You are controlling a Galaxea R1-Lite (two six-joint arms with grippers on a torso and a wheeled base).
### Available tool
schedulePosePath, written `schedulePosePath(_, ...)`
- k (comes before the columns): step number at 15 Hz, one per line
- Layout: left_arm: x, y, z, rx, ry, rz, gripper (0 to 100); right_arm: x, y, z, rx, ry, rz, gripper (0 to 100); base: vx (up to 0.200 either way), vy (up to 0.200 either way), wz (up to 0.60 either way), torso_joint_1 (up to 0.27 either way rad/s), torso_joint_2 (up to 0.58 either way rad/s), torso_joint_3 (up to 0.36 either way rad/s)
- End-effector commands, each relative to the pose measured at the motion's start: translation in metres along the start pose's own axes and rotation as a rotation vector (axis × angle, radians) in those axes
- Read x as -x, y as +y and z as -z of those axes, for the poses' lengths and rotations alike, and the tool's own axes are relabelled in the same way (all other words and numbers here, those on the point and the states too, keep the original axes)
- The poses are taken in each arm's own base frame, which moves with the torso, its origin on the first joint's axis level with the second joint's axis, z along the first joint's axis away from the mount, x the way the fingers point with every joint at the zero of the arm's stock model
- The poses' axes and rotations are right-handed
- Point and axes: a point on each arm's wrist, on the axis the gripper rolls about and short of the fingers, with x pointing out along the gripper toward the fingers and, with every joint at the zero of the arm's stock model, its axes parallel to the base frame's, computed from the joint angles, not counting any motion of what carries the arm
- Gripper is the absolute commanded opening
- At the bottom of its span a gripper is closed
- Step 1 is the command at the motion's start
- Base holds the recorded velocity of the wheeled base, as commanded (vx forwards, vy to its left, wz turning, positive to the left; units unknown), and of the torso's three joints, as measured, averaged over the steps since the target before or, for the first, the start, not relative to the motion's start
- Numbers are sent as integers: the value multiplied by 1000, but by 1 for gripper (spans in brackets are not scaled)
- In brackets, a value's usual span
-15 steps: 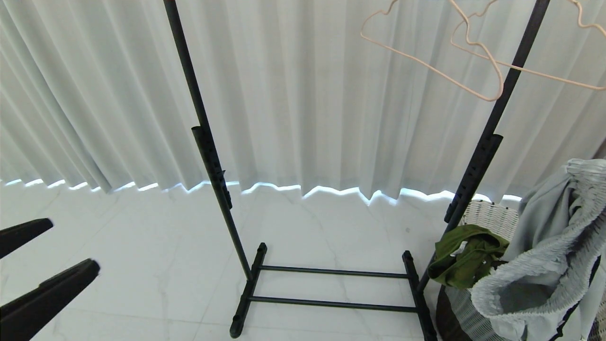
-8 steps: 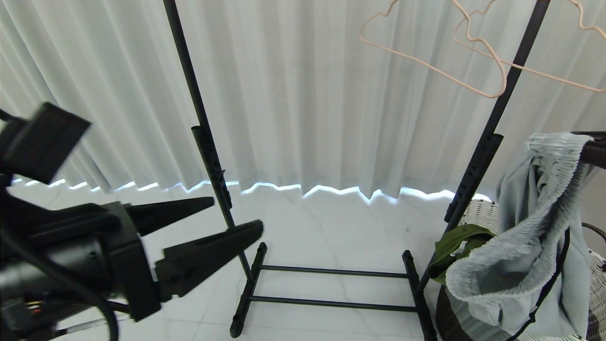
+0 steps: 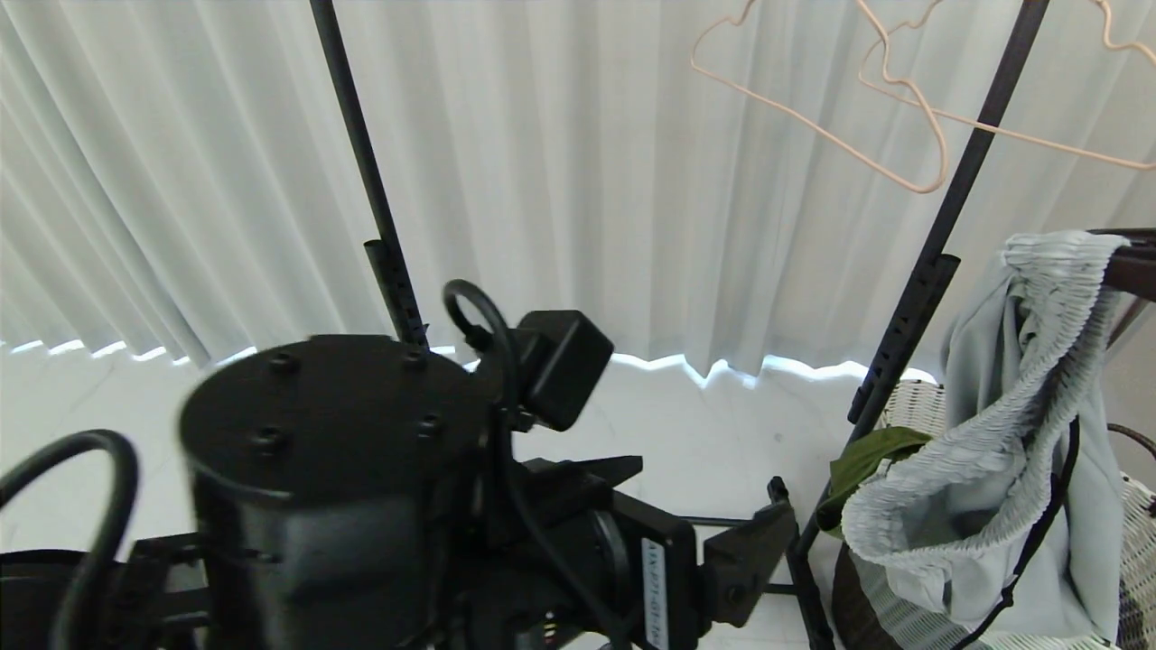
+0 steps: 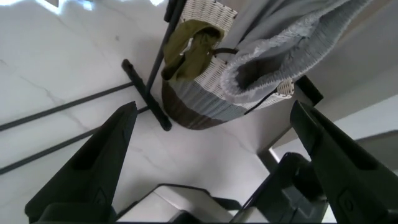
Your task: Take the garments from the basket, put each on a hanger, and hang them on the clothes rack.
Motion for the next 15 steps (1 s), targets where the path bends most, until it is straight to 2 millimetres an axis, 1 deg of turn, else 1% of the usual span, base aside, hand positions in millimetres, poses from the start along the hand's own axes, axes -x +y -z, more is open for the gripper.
schedulePosePath(1, -30, -5, 12, 1, 54, -13, 100, 3, -1, -2, -2, -12, -2, 0, 0, 0, 0, 0, 0, 0)
schedulePosePath(2, -42, -8, 11, 36, 56, -9, 100, 3, 0, -1, 0, -10, -8, 0, 0, 0, 0, 0, 0, 0)
schedulePosePath(3, -49, -10, 8, 41, 48, -4, 100, 3, 0, -1, 0, -12, -10, 0, 0, 0, 0, 0, 0, 0)
schedulePosePath(4, -65, -11, 9, 61, 54, -11, 100, 2, 2, -1, 0, -15, -20, 0, 0, 0, 0, 0, 0, 0)
schedulePosePath(7, -89, -9, 21, 82, 96, -31, 100, 1, 10, -3, -17, -31, -76, 0, 0, 0, 0, 0, 0, 0)
schedulePosePath(9, -98, -7, 31, 75, 129, -31, 100, 2, 10, -4, -19, -35, -78, 0, 0, 0, 0, 0, 0, 0)
schedulePosePath(10, -101, -8, 32, 71, 140, -9, 100, 2, 10, -4, -24, -34, -78, 0, 0, 0, 0, 0, 0, 0)
schedulePosePath(12, -108, -11, 28, 76, 112, 25, 100, 2, 10, -3, -27, -32, -81, 0, 0, 0, 0, 0, 0, 0)
schedulePosePath(15, -124, -9, 33, 59, 119, 23, 100, 3, 10, -4, -28, -39, -83, 0, 0, 0, 0, 0, 0, 0)
